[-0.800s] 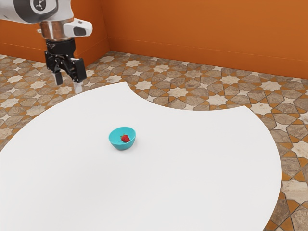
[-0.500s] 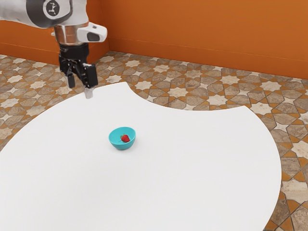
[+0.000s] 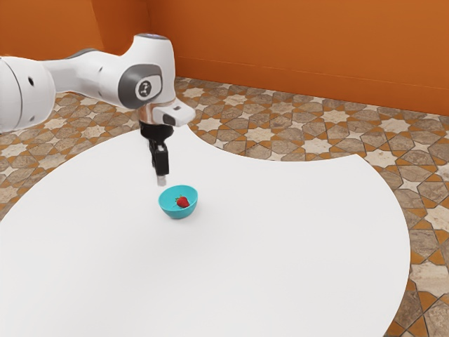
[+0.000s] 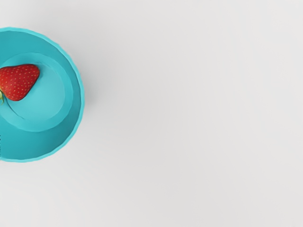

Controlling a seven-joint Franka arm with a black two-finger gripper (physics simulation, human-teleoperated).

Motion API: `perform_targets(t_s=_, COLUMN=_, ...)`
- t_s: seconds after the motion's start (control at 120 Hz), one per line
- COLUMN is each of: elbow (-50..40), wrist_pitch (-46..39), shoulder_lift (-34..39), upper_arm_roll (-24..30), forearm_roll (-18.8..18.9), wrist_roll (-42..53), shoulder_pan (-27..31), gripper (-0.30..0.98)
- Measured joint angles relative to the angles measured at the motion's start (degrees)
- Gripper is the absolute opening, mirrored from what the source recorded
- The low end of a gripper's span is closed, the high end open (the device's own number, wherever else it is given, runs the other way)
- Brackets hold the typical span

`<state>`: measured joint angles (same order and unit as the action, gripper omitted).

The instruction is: Take strawberry from the bowl

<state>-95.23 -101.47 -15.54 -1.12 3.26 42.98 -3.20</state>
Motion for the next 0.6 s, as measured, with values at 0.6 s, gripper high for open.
perform_targets(t_s=0.6, elbow=1.5, wrist_pitch=-12.6, shoulder_lift=-10.4, upper_arm_roll=0.1, forearm_roll=-1.2, wrist_roll=41.0, shoulder_pan=1.5, gripper=0.69)
